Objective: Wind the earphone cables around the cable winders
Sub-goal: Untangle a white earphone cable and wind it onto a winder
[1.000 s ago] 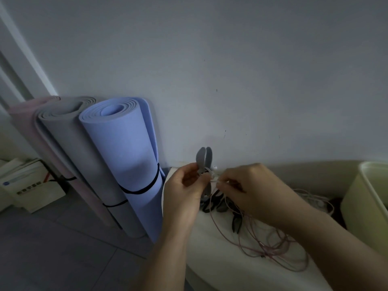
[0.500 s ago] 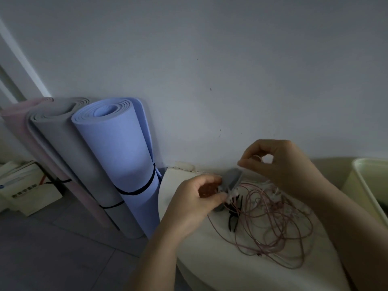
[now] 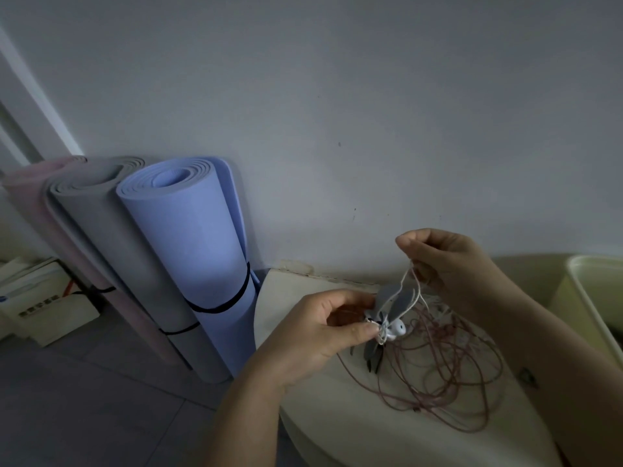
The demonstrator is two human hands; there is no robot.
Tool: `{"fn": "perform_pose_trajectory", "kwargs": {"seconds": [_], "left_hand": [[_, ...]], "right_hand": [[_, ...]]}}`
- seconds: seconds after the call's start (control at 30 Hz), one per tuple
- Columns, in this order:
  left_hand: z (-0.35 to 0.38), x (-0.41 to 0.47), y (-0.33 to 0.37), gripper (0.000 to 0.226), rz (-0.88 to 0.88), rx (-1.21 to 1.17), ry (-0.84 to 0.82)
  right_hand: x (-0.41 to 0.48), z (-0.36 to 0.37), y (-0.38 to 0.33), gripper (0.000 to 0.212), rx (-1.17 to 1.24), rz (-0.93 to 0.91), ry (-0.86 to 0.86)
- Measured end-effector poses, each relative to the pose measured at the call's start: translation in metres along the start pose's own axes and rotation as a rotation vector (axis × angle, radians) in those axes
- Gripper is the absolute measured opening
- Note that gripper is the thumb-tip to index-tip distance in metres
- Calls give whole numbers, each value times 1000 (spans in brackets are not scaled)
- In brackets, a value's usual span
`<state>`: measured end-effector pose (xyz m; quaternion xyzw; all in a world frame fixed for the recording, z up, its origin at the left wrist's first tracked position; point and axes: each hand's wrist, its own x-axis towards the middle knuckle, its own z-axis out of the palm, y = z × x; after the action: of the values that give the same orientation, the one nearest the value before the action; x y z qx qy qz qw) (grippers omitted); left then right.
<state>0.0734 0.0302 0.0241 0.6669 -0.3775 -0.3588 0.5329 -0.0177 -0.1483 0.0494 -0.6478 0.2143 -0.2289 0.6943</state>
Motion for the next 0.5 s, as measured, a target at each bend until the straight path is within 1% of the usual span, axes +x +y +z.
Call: {"fn": "perform_pose_trajectory", "kwargs": {"seconds": [0.1,0.2,0.27,0.37,0.43,0.5], "left_hand": [[-2,0,-1,25,-4,63,42],[-3,0,0,24,-10,88,111],[-5,-1,0,24,-21,99,131],[-3,-1,-2,26,-37,136,77],[0,-1,-2,28,-38,114,7],[1,-1,-1,28,-32,41,-53]], "right_hand": [[2,-2,-1,16,-27,-41,-6],[2,-5,-2,8,-44,-47,-3],[3,-5,0,7,-23,-37,8],[5,-2,6,8,-26,-14,26],[7,0,11,9,-3,17,26],[9,3,18,9,35,68,18]]}}
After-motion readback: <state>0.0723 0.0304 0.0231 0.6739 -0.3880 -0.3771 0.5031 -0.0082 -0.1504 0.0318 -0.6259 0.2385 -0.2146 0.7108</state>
